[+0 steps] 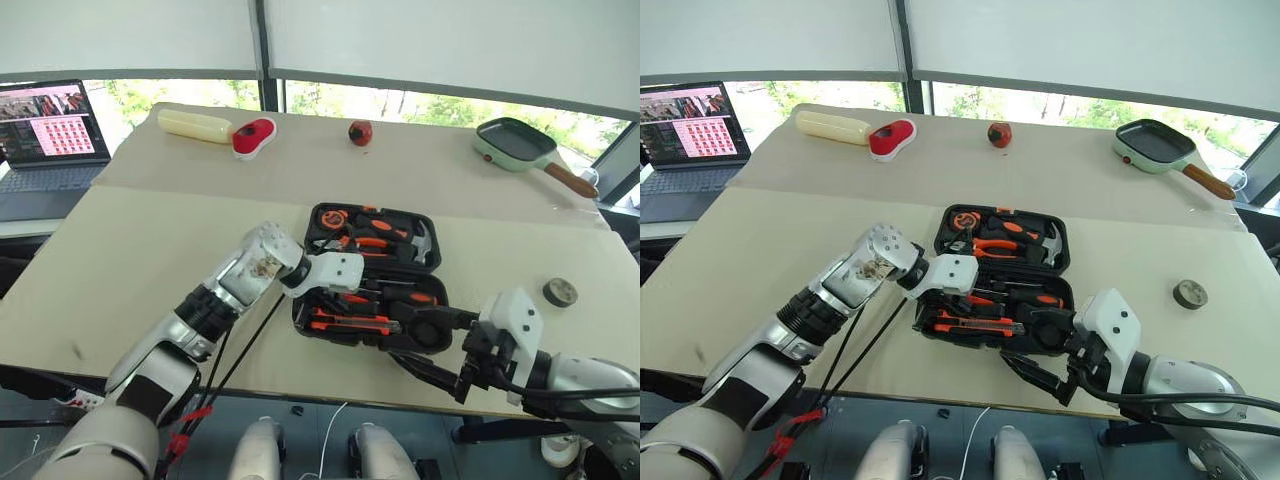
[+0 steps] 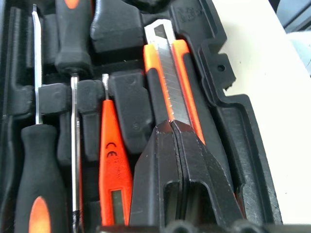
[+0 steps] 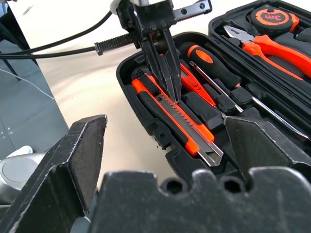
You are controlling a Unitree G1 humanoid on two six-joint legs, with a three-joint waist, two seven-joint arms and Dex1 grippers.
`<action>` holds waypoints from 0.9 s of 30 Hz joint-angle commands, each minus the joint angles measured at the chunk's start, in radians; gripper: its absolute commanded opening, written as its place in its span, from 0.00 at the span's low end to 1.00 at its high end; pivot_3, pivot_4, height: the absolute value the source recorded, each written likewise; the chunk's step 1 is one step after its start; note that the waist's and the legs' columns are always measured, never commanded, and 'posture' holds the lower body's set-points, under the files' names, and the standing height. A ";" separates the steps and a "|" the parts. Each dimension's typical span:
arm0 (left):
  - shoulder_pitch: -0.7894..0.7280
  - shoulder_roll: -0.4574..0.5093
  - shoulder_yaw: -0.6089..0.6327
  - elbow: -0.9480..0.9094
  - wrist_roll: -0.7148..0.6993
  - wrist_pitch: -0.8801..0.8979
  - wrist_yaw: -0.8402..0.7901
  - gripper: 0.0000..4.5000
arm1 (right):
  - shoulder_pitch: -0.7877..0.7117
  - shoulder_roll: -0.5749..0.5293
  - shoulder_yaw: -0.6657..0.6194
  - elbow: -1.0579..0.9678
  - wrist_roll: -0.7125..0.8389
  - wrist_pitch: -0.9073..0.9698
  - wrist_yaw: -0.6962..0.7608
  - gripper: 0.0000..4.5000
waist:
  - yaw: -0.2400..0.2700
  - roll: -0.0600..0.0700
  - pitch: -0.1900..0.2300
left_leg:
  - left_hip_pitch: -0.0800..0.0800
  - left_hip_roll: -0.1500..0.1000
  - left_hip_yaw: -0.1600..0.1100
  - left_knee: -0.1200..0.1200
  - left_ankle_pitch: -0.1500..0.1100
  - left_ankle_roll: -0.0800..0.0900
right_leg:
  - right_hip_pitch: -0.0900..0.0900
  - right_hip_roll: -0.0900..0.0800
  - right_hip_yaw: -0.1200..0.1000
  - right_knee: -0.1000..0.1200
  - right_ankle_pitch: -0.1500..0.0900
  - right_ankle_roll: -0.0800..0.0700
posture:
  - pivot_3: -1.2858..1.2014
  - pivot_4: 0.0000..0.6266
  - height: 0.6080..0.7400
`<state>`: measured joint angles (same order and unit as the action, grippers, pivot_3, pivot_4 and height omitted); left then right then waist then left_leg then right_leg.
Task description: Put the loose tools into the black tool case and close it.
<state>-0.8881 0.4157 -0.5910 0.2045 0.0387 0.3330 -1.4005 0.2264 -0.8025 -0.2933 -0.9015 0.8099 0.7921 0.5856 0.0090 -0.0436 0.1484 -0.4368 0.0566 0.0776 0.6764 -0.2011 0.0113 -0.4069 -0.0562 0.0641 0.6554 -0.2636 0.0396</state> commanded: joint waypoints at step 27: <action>0.184 0.180 0.503 -0.229 -0.473 0.195 -0.044 0.96 | 0.442 0.092 -0.677 0.281 -0.127 -0.092 0.112 1.00 | -0.001 0.006 -0.001 | -0.001 -0.005 -0.011 -0.001 0.000 0.000 | 0.001 -0.003 -0.002 0.000 -0.001 0.003 | 0.52 0.24 1.00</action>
<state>-0.7021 0.5930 -0.1236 0.0552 -0.3676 0.5071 -1.4359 0.6711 -0.6926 -0.9168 -0.6272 0.6862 0.7376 0.6626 0.0078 -0.0375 0.1479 -0.4375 0.0521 0.0662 0.6757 -0.2011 0.0116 -0.4052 -0.0593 0.0624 0.6550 -0.2651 0.0424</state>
